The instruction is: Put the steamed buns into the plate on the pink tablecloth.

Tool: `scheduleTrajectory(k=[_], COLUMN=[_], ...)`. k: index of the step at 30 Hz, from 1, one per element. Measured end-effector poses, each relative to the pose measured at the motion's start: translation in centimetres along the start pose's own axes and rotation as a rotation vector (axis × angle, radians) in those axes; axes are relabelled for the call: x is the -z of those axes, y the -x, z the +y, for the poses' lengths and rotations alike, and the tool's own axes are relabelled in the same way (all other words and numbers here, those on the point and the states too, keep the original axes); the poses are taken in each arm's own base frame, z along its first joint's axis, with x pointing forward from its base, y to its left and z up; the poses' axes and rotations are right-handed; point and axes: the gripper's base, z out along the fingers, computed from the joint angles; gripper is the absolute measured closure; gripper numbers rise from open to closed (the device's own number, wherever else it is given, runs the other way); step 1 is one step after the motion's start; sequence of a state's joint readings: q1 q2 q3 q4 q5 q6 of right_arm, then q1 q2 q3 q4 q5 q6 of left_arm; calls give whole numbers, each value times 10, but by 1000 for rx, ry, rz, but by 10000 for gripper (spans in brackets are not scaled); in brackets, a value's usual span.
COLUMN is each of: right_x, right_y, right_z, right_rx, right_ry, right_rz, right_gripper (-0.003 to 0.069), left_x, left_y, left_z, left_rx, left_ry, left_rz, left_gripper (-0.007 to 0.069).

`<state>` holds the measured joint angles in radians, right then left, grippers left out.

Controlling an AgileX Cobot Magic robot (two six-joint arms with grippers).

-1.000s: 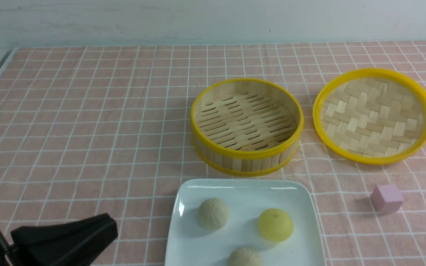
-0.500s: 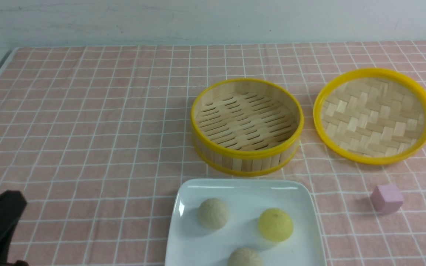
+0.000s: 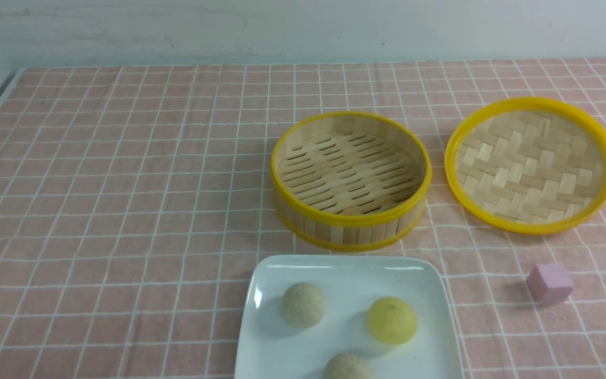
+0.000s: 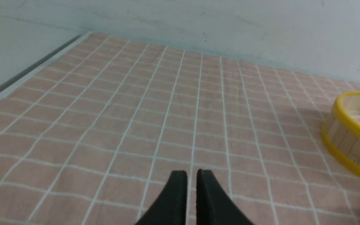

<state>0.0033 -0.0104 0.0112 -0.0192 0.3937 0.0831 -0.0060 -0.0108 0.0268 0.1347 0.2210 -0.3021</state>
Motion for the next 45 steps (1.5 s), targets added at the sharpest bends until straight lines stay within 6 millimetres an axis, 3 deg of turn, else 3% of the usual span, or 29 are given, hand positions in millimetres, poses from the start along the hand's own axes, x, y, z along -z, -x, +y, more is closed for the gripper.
scheduleTrajectory(k=[5, 45], right_x=[0, 0], right_y=[0, 0], right_z=[0, 0], right_rx=[0, 0], right_ry=[0, 0], right_rz=[0, 0], right_gripper=[439, 421], left_x=[1, 1], left_y=[-12, -12], left_z=[4, 5], left_rx=[-13, -15], left_ry=[46, 52], left_rz=[132, 137], left_gripper=[543, 499])
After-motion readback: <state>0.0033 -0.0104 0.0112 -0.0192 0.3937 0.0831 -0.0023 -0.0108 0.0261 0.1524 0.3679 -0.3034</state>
